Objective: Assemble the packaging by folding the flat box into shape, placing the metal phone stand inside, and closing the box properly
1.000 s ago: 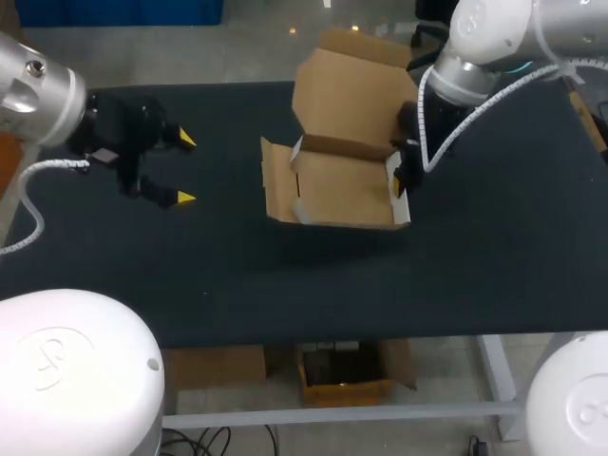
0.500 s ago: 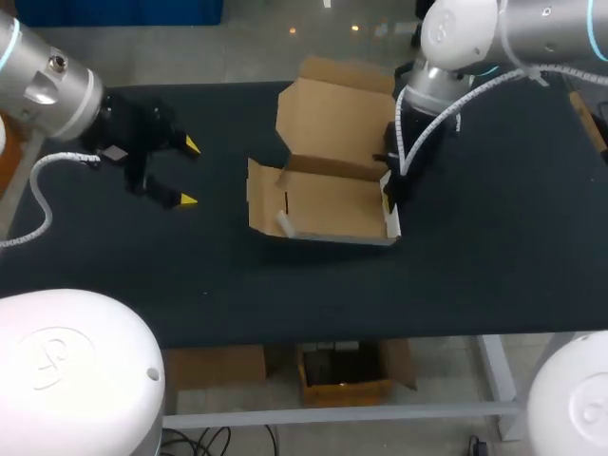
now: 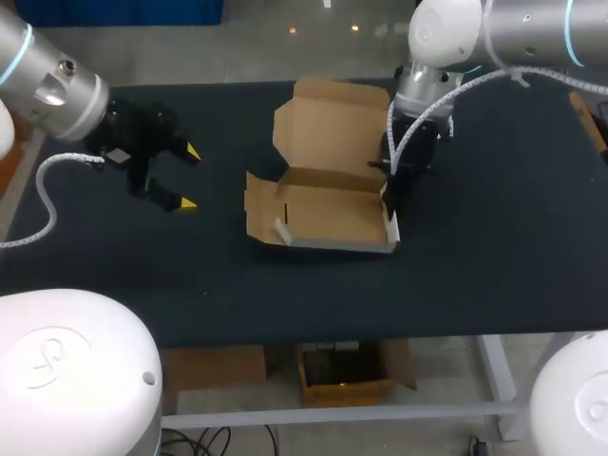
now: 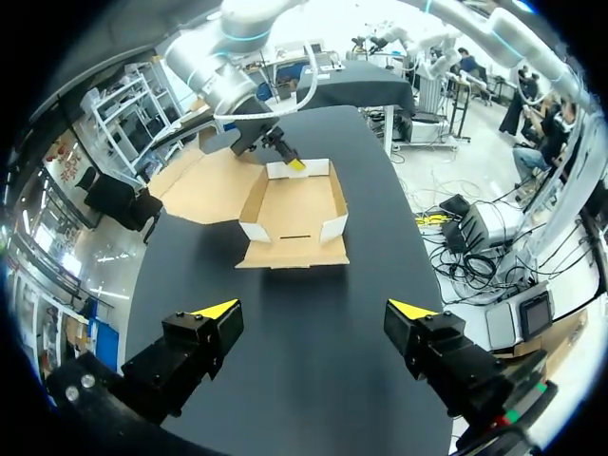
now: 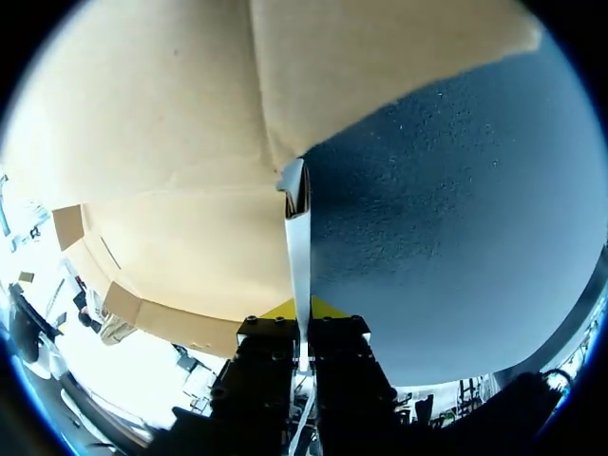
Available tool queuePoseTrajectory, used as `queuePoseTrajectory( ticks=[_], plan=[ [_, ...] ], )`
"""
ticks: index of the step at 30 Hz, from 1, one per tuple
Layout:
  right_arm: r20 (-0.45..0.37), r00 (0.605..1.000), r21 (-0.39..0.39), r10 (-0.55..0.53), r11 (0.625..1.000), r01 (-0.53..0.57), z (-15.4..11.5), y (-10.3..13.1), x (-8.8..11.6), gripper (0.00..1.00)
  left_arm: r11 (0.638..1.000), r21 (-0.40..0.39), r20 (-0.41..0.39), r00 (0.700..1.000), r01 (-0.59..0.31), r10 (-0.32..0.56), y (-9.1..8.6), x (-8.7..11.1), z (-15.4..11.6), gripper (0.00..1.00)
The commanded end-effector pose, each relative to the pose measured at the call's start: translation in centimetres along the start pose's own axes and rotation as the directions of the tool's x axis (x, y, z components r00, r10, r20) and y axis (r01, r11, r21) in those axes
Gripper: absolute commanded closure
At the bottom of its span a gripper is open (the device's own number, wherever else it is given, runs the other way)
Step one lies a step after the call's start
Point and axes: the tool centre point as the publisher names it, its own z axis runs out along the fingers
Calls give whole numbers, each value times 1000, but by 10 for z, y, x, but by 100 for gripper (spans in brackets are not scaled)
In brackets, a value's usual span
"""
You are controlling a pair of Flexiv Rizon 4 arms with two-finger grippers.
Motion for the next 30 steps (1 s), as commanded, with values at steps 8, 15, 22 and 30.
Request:
queuePoseTrajectory(
  ticks=[8,15,22,30],
  plan=[
    [56,995,37,82,996,-84,5,1,7,100,1000,-4,-3,1000,1,-1,0,-1,0,0],
    [68,991,29,113,993,-115,12,-1,7,100,1000,-4,-3,1000,1,-1,0,-1,0,0],
    [85,986,12,140,990,-142,14,-2,7,98,1000,-4,-3,1000,1,-1,0,-1,0,0],
    [110,979,-25,173,985,-171,13,-3,6,93,1000,-4,-3,1000,1,-1,0,-1,0,0]
  ],
)
